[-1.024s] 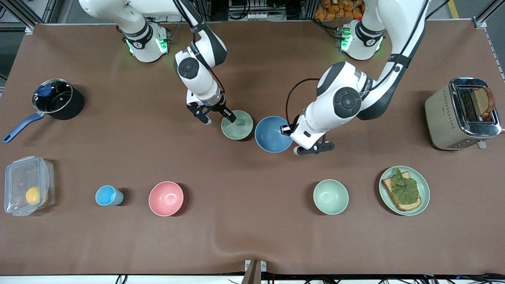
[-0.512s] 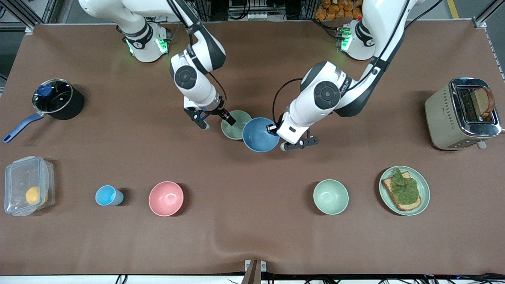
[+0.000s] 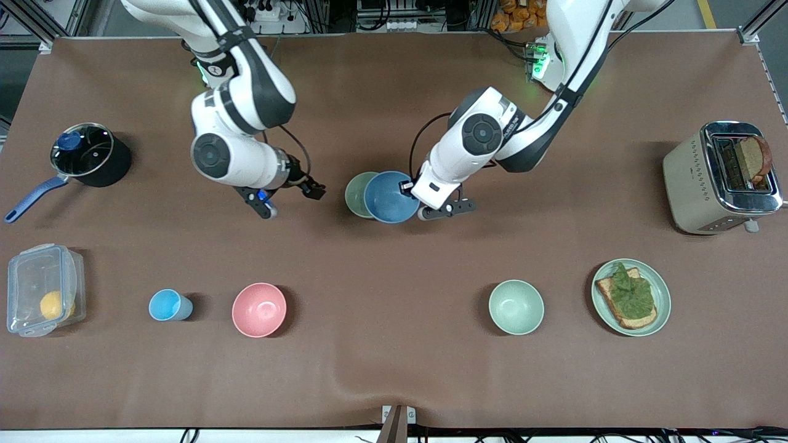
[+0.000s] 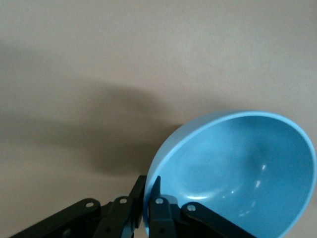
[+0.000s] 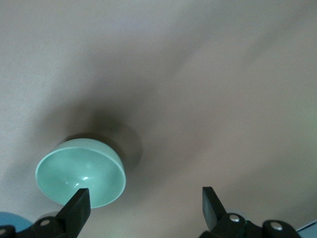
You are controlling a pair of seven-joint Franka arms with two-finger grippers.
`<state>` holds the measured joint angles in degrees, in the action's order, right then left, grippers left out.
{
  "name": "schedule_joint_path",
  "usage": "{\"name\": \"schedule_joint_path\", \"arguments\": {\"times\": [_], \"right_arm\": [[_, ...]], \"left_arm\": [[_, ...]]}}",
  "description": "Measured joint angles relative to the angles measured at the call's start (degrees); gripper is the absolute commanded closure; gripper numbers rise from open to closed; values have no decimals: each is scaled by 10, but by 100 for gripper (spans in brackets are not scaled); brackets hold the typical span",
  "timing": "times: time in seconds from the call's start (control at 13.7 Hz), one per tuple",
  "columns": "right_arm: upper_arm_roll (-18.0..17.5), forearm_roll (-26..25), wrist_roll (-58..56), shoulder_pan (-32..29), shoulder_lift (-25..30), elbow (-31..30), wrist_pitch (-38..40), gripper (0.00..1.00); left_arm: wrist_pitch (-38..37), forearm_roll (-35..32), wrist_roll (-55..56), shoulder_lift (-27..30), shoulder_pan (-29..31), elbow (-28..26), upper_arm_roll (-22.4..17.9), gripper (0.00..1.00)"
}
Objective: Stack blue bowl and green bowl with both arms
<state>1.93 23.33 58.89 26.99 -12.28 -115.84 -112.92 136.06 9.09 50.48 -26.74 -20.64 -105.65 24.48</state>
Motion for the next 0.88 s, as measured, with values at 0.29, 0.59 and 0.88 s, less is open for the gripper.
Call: {"name": "schedule_joint_path", "arguments": {"times": [0.29, 0.59, 0.88], "right_arm": [[0, 0, -4, -14, 0, -6, 7, 0], [0, 0, -4, -36, 0, -6, 10, 0], [0, 21, -4, -62, 0, -6, 10, 0]], "left_arm": [[2, -24, 47, -17, -28, 0, -2, 100], [11, -90, 124, -63, -51, 27, -2, 100], [12, -97, 137, -94, -66, 62, -2, 100]]}}
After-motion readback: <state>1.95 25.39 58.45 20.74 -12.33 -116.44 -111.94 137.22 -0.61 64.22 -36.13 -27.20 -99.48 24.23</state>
